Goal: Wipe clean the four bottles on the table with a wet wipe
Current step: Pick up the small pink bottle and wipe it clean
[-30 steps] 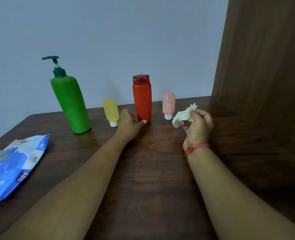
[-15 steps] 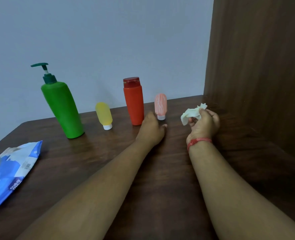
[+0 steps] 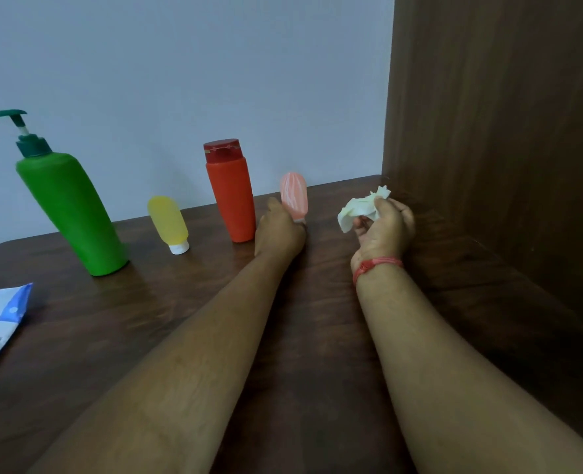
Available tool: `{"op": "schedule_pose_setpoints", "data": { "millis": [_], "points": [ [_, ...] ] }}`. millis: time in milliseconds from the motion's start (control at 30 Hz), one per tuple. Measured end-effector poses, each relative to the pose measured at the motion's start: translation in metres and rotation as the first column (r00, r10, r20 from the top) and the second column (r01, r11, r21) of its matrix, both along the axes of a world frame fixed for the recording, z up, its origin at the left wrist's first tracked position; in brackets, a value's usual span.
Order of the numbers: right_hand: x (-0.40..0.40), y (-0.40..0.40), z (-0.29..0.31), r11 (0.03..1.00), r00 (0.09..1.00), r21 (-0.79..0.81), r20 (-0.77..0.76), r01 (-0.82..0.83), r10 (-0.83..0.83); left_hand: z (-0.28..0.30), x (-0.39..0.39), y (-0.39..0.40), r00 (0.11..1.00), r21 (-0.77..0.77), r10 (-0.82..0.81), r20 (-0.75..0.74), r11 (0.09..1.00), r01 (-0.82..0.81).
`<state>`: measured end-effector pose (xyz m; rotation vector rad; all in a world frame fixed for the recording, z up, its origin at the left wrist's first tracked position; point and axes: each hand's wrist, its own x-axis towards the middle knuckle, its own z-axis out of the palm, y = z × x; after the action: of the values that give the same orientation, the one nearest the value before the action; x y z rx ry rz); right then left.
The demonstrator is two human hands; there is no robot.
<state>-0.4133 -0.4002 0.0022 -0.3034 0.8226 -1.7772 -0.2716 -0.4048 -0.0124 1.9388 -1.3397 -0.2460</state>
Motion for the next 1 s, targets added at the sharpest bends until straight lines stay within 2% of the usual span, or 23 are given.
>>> {"op": "schedule_pose_setpoints", "data": {
  "millis": [300,667,867,1000],
  "points": [
    [0.009,0.001,0.0,0.998,0.998,-0.033,-0.037,-0.059,0.058,0.001,0.0,0.001,0.998,-0.001,-0.011,0.058,1.0,0.011],
    [0.012,0.004,0.0,0.995,0.993,-0.057,-0.092,-0.077,0.071,-0.005,-0.001,0.045,0.981,-0.022,-0.178,0.079,0.983,0.18],
    [0.028,0.02,0.002,0.98,0.967,-0.111,-0.212,-0.166,0.14,-0.004,0.021,0.114,0.953,-0.058,-0.303,-0.029,0.952,0.301],
    [0.045,0.041,0.003,0.943,0.906,-0.17,-0.369,-0.287,0.21,-0.003,0.052,0.163,0.929,-0.03,-0.341,-0.143,0.94,0.34]
  ]
}}
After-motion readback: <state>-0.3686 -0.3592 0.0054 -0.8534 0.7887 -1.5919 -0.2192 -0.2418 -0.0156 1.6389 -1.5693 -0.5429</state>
